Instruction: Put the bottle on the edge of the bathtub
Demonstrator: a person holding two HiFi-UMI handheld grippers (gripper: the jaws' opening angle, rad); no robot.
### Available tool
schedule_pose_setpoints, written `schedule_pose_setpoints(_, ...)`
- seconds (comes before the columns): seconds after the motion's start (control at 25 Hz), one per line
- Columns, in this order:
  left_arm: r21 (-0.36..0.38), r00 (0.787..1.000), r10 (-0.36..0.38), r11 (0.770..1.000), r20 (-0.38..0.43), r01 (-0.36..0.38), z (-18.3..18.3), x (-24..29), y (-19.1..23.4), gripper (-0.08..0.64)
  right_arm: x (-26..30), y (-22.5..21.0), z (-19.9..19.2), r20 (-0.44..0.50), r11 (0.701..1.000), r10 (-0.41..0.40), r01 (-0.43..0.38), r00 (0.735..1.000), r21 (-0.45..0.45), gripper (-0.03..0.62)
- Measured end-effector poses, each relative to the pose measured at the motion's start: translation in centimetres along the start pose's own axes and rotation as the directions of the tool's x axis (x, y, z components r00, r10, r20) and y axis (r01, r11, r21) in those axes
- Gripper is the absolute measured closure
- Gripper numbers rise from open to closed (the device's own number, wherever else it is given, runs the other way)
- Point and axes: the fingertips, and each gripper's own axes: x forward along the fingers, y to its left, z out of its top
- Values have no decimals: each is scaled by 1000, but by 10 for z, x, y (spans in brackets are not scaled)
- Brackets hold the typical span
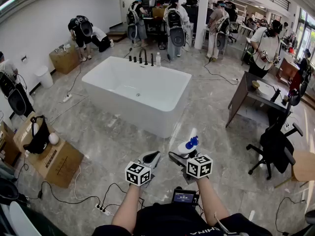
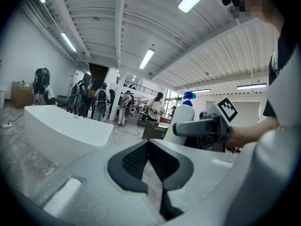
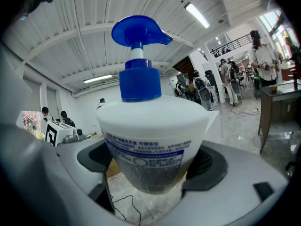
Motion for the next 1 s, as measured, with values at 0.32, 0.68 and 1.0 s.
schedule_pose_setpoints(0.32, 17, 1000, -5, 1000, 5, 5, 4, -1, 2, 551, 4, 7, -4, -9, 999, -10, 10, 1000, -42, 118)
schedule_pose_setpoints(0.68, 26, 999, -34, 999, 24, 33, 17, 9, 4, 551, 11, -7, 10, 16, 999, -36, 37, 999, -29, 117)
schedule_pose_setpoints(1.0, 23, 996, -88, 996, 26, 87, 23, 37, -9, 551, 11, -20, 24, 37, 999, -34, 36, 999, -35, 117)
